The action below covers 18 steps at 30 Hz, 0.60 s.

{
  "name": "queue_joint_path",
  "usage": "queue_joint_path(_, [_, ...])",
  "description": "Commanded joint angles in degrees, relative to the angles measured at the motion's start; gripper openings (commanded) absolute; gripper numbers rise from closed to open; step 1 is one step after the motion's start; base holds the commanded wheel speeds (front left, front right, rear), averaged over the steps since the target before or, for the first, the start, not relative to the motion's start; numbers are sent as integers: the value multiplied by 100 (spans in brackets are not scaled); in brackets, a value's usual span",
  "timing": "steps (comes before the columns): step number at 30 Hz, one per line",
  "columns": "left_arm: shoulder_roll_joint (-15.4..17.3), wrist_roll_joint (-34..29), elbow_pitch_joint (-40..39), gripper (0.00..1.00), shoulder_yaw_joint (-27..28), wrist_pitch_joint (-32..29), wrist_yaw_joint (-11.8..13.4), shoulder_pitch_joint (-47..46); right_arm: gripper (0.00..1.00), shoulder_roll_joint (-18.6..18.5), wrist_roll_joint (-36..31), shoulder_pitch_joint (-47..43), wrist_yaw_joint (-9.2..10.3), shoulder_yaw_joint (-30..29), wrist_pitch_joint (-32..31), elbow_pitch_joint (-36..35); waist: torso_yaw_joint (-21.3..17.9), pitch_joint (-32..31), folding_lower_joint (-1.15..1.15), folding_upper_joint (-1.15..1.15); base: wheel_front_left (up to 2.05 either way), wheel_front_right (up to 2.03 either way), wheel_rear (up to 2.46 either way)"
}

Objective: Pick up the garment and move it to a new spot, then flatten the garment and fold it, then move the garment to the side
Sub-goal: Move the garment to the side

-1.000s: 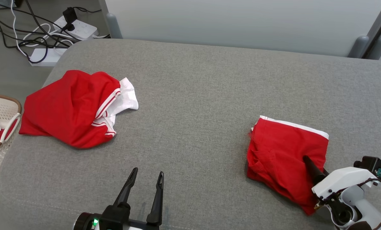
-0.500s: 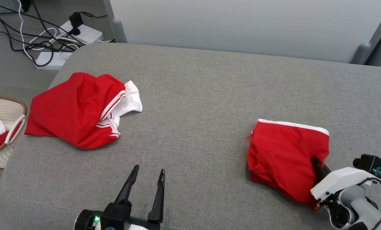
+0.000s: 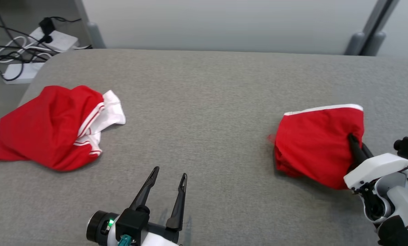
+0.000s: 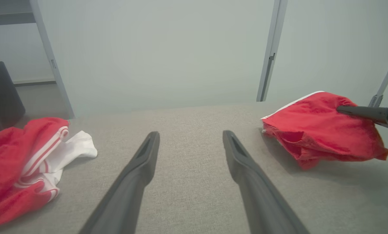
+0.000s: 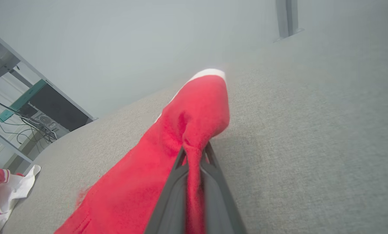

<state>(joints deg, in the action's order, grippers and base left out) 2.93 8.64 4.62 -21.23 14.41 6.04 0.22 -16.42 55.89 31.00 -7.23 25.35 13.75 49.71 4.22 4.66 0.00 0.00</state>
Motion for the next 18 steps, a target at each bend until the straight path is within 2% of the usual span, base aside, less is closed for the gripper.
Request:
queue_joint_path(1, [-5,-42,-134,100,160,59,-27,-294,0,-78,-62,36,-25,26,122,-143,-167,63,0,0,0,0,0])
queue_joint_path(10, [-5,-151,-76,100,102,59,-104,-568,0,58,-650,-220,-25,-761,124,-411,-1095,282,0,0,0,0,0])
queue_joint_path(18, [-5,-254,-18,100,140,59,-159,-703,0,283,-949,-442,-25,-1142,124,-518,-1788,385,0,0,0,0,0])
